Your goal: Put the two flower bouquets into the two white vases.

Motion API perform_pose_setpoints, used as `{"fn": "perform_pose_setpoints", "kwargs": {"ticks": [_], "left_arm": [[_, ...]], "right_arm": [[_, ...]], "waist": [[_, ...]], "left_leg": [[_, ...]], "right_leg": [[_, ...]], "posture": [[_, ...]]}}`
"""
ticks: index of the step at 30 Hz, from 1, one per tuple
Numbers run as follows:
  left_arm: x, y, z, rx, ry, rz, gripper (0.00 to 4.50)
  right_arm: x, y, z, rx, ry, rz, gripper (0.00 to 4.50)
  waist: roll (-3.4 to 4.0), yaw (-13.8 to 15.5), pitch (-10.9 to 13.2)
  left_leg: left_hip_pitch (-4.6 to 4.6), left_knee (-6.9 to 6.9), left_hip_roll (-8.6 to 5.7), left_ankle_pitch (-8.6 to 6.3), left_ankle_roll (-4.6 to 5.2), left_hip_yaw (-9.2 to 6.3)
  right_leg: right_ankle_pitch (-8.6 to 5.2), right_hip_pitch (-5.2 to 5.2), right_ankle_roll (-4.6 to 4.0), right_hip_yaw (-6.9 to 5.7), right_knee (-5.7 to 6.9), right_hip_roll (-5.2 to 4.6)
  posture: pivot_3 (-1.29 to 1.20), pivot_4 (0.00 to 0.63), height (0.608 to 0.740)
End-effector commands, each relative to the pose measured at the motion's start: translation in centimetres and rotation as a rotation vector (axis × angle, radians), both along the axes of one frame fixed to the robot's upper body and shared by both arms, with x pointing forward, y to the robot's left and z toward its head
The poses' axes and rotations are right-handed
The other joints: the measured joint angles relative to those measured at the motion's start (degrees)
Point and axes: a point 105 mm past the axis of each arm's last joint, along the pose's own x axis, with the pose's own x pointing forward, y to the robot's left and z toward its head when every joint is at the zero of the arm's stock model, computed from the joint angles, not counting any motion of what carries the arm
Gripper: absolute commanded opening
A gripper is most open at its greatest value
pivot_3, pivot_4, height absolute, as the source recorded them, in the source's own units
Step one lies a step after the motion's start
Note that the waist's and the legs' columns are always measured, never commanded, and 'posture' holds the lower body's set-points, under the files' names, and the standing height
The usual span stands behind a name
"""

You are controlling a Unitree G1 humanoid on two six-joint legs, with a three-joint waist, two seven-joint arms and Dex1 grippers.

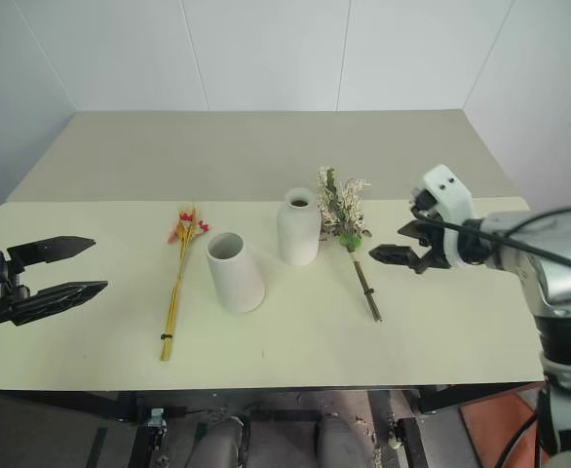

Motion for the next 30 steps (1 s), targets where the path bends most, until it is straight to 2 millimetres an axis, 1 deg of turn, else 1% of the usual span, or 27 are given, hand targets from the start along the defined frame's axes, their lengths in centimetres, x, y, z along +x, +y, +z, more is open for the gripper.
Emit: {"fn": "perform_pose_setpoints", "kwargs": {"ticks": [1,3,6,9,14,17,19,20,23,26,27,28,30], "left_arm": [[-0.1,-0.5,1.1,0.004,-0.043,-0.042,4.5],[0.0,-0.6,1.1,0.006,-0.048,-0.048,4.5],[0.0,-1.0,1.5,-0.002,-0.069,-0.066,4.5],[0.0,-1.2,1.7,-0.001,-0.077,-0.078,4.5],[-0.2,-1.1,1.7,0.003,-0.084,-0.076,4.5],[-0.4,-1.1,1.6,0.005,-0.083,-0.071,4.5],[-0.4,-1.0,1.6,0.006,-0.083,-0.068,4.5],[-0.5,-0.9,1.6,0.008,-0.083,-0.065,4.5],[-0.5,-0.7,1.6,0.011,-0.081,-0.057,4.5],[-0.5,-0.7,1.5,0.013,-0.08,-0.056,4.5],[-0.5,-0.7,1.6,0.013,-0.08,-0.056,4.5],[-0.5,-0.7,1.6,0.013,-0.081,-0.056,4.5],[-0.5,-0.7,1.6,0.013,-0.081,-0.058,4.5]], "right_arm": [[0.9,0.9,-0.4,-0.043,0.103,-0.049,4.48],[1.5,1.3,-0.6,-0.056,0.133,-0.069,4.48],[2.9,1.7,-2.4,-0.124,0.242,-0.166,4.48],[4.3,1.3,-3.8,-0.193,0.266,-0.234,4.48],[5.4,2.1,-4.9,-0.214,0.299,-0.236,4.48],[6.0,2.2,-5.4,-0.231,0.291,-0.239,3.9],[6.2,2.4,-5.3,-0.231,0.288,-0.235,3.27],[6.3,2.5,-5.2,-0.226,0.288,-0.231,2.86],[6.4,2.6,-5.1,-0.213,0.288,-0.232,1.81],[6.6,2.3,-5.0,-0.179,0.301,-0.266,0.73],[6.8,2.0,-4.9,-0.143,0.305,-0.291,0.39],[6.9,1.6,-4.7,-0.115,0.313,-0.323,0.21],[7.6,0.5,-4.2,-0.056,0.285,-0.409,0.2]], "waist": [[0.0,-0.1,0.0],[0.0,0.0,0.0],[0.0,0.0,0.0],[0.0,0.0,0.0],[0.0,-0.1,0.0],[0.0,-0.3,0.0],[0.0,-0.4,0.0],[0.0,-0.5,0.0],[0.0,-0.8,0.0],[0.0,-0.8,0.0],[0.0,-0.8,0.0],[0.0,-0.8,0.0],[0.0,-0.8,0.0]], "left_leg": [[0.01,0.0,0.0,0.0,0.0,0.0],[0.01,-0.01,0.0,0.0,0.0,0.0],[-0.12,0.0,-0.02,0.0,0.0,0.0],[-0.15,0.0,-0.01,0.0,0.0,0.0],[-0.26,0.0,-0.03,0.0,0.0,0.0],[-0.25,-0.01,-0.02,0.0,0.0,0.0],[-0.25,-0.01,-0.01,0.0,0.01,0.0],[-0.25,-0.01,-0.01,0.0,0.0,0.0],[-0.25,-0.01,-0.02,0.0,0.01,0.0],[-0.25,-0.01,-0.02,0.0,0.01,0.0],[-0.25,-0.01,-0.02,0.0,0.01,0.0],[-0.25,-0.01,-0.02,0.0,0.01,0.0],[-0.25,-0.01,-0.02,0.0,0.01,0.0]], "right_leg": [[0.01,0.0,-0.01,0.0,0.01,0.01],[0.03,0.0,-0.06,-0.01,0.0,0.0],[0.15,-0.07,-0.25,-0.02,0.0,0.0],[0.18,-0.14,-0.27,-0.02,0.03,0.01],[0.19,-0.25,-0.26,-0.01,0.04,0.0],[0.19,-0.29,-0.27,-0.01,0.08,0.02],[0.19,-0.29,-0.27,-0.01,0.09,0.03],[0.19,-0.29,-0.27,-0.01,0.09,0.03],[0.19,-0.29,-0.27,-0.01,0.08,0.03],[0.19,-0.29,-0.27,-0.01,0.09,0.03],[0.19,-0.28,-0.27,-0.01,0.09,0.03],[0.19,-0.28,-0.27,-0.01,0.09,0.02],[0.19,-0.28,-0.27,-0.01,0.09,0.02]], "posture": [[0.0,0.15,0.74],[0.0,0.15,0.74],[0.0,0.15,0.74],[0.0,0.15,0.74],[0.0,0.15,0.74],[0.0,0.15,0.74],[0.0,0.15,0.74],[0.0,0.15,0.74],[0.0,0.15,0.74],[0.0,0.15,0.74],[0.0,0.15,0.74],[0.0,0.15,0.74],[0.0,0.15,0.74]]}}
